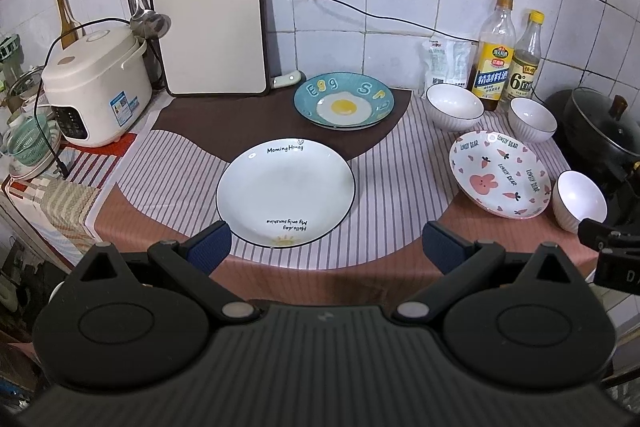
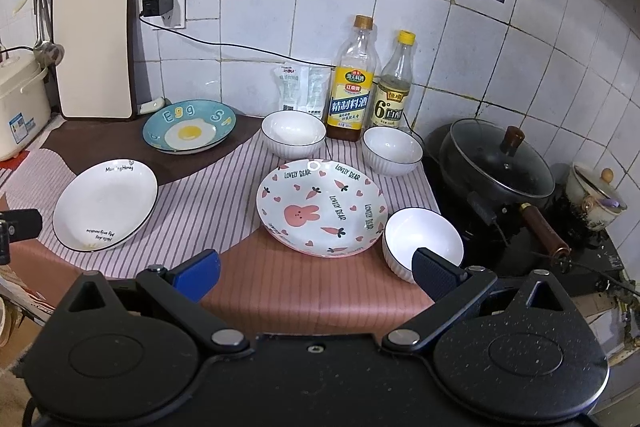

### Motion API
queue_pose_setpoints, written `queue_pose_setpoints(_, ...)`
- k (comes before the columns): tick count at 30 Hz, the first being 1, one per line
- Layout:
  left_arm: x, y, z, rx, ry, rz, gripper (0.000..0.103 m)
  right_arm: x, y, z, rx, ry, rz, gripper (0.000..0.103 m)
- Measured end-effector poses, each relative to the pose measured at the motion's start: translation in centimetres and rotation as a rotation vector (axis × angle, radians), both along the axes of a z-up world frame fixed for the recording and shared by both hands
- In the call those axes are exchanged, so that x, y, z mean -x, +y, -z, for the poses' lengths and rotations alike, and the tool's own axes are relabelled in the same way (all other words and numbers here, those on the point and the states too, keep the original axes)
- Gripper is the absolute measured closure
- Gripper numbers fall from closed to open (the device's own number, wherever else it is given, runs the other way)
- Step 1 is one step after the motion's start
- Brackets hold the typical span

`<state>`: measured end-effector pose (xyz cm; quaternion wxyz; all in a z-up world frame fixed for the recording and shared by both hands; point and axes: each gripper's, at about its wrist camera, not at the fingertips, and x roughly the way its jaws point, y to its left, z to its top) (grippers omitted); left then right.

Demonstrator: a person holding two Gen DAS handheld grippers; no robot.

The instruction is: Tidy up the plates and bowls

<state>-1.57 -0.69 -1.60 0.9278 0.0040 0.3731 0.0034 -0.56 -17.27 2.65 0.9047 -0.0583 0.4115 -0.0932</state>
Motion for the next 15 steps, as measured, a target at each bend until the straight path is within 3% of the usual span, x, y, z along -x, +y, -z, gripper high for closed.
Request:
queue_pose_setpoints(9, -0.5, 0.9, 0.3, 0.049, 0.007, -0.022, 0.0, -0.1, 0.0, 0.5, -0.056, 0.003, -0.032, 0.0)
queue_pose_setpoints(15, -1.1, 2.4, 0.2, 0.07, -0.039, -0.003, 0.0, -0.1, 1.5, 0.3, -0.108, -0.091, -0.145, 0.0)
